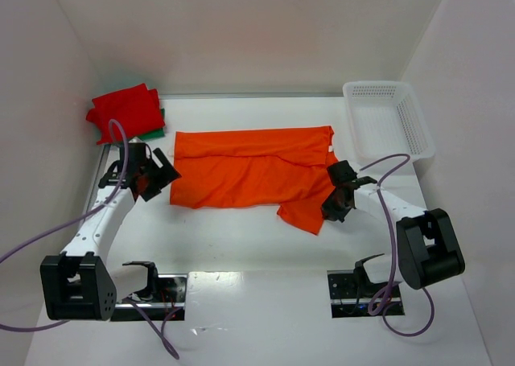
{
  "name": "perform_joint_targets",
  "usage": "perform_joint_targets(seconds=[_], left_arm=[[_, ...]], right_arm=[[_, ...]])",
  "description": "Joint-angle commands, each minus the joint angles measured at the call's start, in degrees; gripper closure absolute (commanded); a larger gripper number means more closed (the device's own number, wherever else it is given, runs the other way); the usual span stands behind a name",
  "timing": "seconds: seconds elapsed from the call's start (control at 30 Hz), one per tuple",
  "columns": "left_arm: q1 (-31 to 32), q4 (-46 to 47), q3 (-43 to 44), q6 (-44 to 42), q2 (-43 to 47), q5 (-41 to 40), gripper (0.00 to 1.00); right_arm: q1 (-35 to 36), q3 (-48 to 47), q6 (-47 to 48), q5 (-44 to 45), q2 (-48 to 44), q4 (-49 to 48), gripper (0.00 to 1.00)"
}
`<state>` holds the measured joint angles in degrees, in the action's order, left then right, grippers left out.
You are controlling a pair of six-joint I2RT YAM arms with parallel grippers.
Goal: Fold and stack the t-shirts
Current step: Grap the side of the flattened tshirt closest away from the robot with both arms
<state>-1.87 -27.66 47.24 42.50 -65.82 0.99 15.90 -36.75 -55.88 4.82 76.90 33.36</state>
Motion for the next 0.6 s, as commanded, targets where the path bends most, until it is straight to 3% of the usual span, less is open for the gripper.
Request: perform_joint_targets(seconds=[0.0, 0.13, 0.57], left_arm=[[1.2, -1.4, -0.5, 0.9, -0.6, 1.7, 0.12], [2.2, -2.2, -1.0, 2.5, -1.9, -1.1, 0.15], [2.2, -0.4, -5.7, 4.3, -7.3, -4.7, 0.2]], right_arm=[[0.5, -1.0, -0.2, 3.2, -0.7, -2.0, 0.93], [0.5, -1.6, -0.2, 4.4, -3.1, -0.8, 1.0], [0.5, -2.6, -1.3, 5.6, -4.7, -0.2, 1.0]])
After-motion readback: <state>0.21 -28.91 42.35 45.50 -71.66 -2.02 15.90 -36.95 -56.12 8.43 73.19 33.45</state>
